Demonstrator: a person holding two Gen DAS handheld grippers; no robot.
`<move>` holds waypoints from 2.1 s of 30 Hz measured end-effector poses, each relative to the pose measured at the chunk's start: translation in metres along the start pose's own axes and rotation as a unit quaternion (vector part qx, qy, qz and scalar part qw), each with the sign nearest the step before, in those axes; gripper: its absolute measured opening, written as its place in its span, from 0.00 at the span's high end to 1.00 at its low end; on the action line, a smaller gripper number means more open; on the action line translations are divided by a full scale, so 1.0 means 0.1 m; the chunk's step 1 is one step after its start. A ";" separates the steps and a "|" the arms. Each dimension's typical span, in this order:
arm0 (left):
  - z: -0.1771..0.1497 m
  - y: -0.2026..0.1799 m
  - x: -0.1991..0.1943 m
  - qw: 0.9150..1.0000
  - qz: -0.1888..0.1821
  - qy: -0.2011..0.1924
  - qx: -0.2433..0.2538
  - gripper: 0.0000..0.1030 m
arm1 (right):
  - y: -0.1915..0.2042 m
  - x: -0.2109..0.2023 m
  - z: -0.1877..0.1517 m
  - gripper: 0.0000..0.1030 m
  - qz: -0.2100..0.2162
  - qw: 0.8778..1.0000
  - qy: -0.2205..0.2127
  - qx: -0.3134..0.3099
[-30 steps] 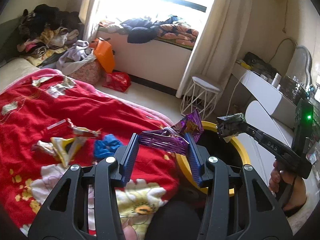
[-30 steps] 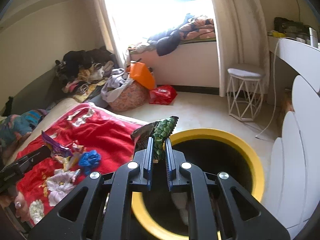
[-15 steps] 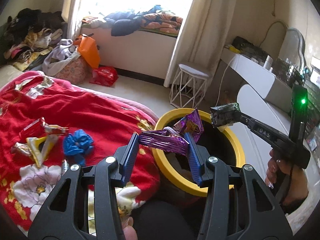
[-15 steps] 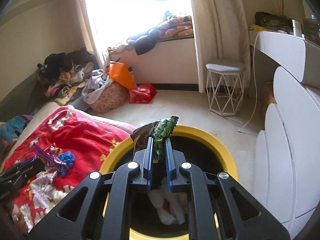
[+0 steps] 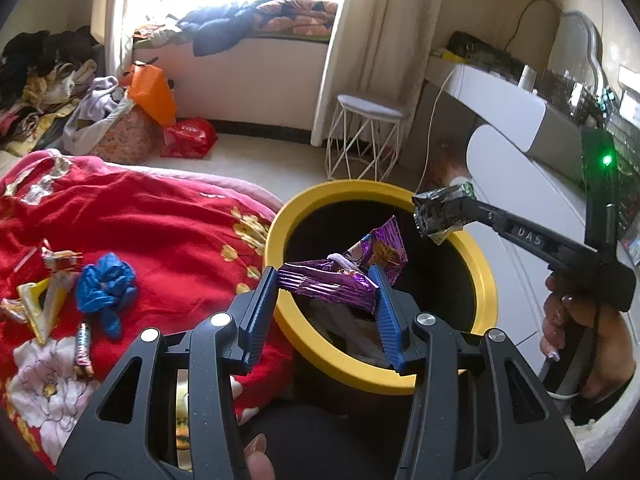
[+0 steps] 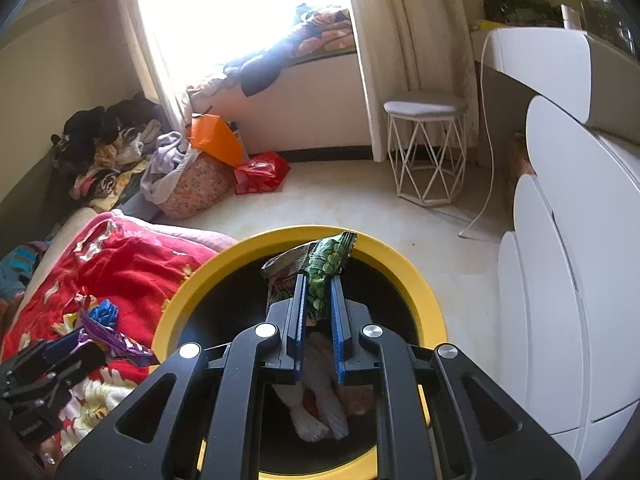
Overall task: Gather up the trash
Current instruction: 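Open both tools to drop the wrappers into the bin, then move both tools back over the wrappers on the bedspread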
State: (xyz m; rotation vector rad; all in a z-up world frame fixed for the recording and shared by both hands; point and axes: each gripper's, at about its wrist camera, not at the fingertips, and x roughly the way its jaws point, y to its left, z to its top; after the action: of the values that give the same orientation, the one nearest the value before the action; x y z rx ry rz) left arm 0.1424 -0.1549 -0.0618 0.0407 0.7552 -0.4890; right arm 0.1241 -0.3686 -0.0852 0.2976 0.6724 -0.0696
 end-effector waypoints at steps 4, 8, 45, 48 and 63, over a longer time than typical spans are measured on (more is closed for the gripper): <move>-0.02 -0.03 0.14 1.000 0.002 0.014 0.001 0.62 | -0.08 0.04 -0.01 0.89 0.002 1.000 0.008 0.011; -0.03 -0.05 0.23 1.000 -0.002 0.023 -0.001 0.61 | -0.12 0.07 -0.01 0.82 0.010 1.000 0.014 0.015; -0.06 0.60 -0.60 0.992 0.080 -0.062 -0.072 0.10 | 0.58 -0.23 0.00 0.42 0.062 0.996 -0.022 -0.055; -0.04 0.69 -0.67 0.990 0.088 -0.070 -0.080 0.10 | 0.70 -0.26 -0.02 0.42 0.077 0.995 -0.021 -0.063; -0.16 1.19 -0.93 0.982 0.138 -0.081 -0.099 0.10 | 1.36 -0.46 -0.14 0.38 0.143 0.982 -0.044 -0.116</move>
State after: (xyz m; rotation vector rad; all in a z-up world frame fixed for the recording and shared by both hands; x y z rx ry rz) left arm 0.1266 -0.0081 -0.0277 -0.0781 0.6234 -0.1488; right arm 0.1013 -0.2357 -0.0328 0.1631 0.5387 0.2681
